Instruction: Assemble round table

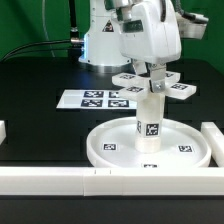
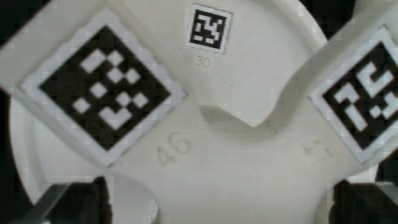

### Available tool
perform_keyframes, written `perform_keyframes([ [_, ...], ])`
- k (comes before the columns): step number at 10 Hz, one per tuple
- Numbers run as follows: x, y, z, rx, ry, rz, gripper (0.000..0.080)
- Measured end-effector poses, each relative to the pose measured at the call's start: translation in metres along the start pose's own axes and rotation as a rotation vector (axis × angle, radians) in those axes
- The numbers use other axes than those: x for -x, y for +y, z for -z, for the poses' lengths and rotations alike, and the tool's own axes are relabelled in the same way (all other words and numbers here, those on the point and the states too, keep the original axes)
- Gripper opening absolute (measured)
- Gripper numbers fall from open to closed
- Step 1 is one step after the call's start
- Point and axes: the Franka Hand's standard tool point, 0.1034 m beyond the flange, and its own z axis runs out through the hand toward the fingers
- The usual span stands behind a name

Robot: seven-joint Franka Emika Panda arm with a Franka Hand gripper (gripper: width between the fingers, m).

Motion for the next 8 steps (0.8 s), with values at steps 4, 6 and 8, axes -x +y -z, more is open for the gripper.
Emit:
perform_keyframes([
  [4, 0.011, -0.008, 0.030, -0.011, -0.032, 0.265, 0.0649],
  [6, 0.011, -0.006, 0.027, -0.007, -0.032, 0.409, 0.0649],
  [8, 0.016, -0.009, 0.028, 0.033, 0.001, 0.653, 0.0649],
])
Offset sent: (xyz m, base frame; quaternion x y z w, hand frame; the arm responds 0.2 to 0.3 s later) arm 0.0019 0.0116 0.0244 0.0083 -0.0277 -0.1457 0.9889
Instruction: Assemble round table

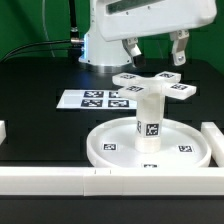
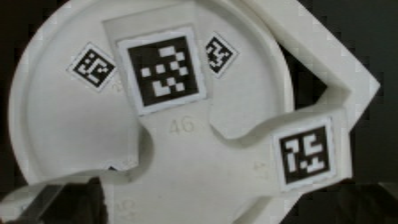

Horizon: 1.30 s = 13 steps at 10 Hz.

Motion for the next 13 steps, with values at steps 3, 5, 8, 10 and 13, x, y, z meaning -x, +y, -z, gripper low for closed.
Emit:
perform_keyframes([
  [3, -0.0001, -0.0048, -0.0014, 0.020, -0.011, 0.326, 0.0649],
  [5, -0.0003, -0.0039, -0.0018, 0.020, -0.013, 0.455, 0.0649],
  [8, -0.0030, -0.0007, -0.0051, 0.035, -0.015, 0.787, 0.0649],
  [10, -0.0040, -0.0061, -0.0046, 0.066, 0.026, 0.965, 0.0649],
  [13, -0.0064, -0.0035, -0.0053, 0.077, 0.028, 1.135, 0.0649],
])
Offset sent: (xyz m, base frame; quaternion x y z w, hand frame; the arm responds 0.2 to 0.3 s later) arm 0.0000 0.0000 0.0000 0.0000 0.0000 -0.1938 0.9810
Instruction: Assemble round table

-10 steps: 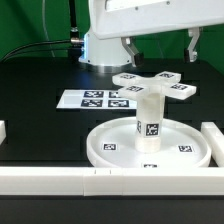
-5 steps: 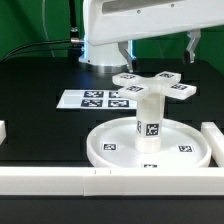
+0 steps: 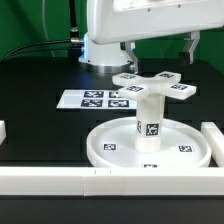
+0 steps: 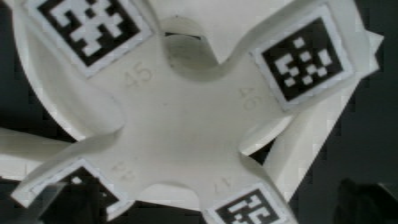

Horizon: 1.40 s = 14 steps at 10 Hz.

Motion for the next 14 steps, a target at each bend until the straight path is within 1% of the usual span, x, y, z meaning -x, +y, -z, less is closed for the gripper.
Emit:
perform_keyframes([
  [2, 0.001, 0.001, 0.000, 0.000, -0.001, 0.124, 0.0649],
  [3, 0.000, 0.004, -0.001, 0.020, 0.003, 0.254, 0.0649],
  [4, 0.000, 0.005, 0.000, 0.031, -0.002, 0.375, 0.0649],
  [6, 0.001, 0.007, 0.000, 0.039, -0.013, 0.591, 0.0649],
  [8, 0.003, 0.009, 0.001, 0.029, -0.037, 0.743, 0.0649],
  [12, 0.006, 0.014, 0.000, 0.038, -0.057, 0.981, 0.0649],
  [14, 0.010, 0.013, -0.004, 0.044, -0.065, 1.117, 0.0649],
])
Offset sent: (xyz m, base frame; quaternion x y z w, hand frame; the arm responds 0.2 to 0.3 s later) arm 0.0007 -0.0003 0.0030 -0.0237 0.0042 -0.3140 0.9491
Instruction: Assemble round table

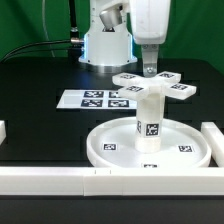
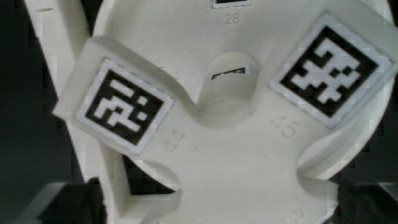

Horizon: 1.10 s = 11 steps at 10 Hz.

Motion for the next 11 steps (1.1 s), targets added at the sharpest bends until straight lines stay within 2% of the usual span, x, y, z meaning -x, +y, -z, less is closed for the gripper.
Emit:
perform_keyframes([
  [1, 0.000, -0.002, -0.002, 0.004, -0.003, 0.051, 0.0649],
  [3, -0.001, -0.008, -0.007, -0.008, -0.016, 0.138, 0.0649],
  [11, -0.002, -0.012, -0.022, -0.031, -0.019, 0.080, 0.0649],
])
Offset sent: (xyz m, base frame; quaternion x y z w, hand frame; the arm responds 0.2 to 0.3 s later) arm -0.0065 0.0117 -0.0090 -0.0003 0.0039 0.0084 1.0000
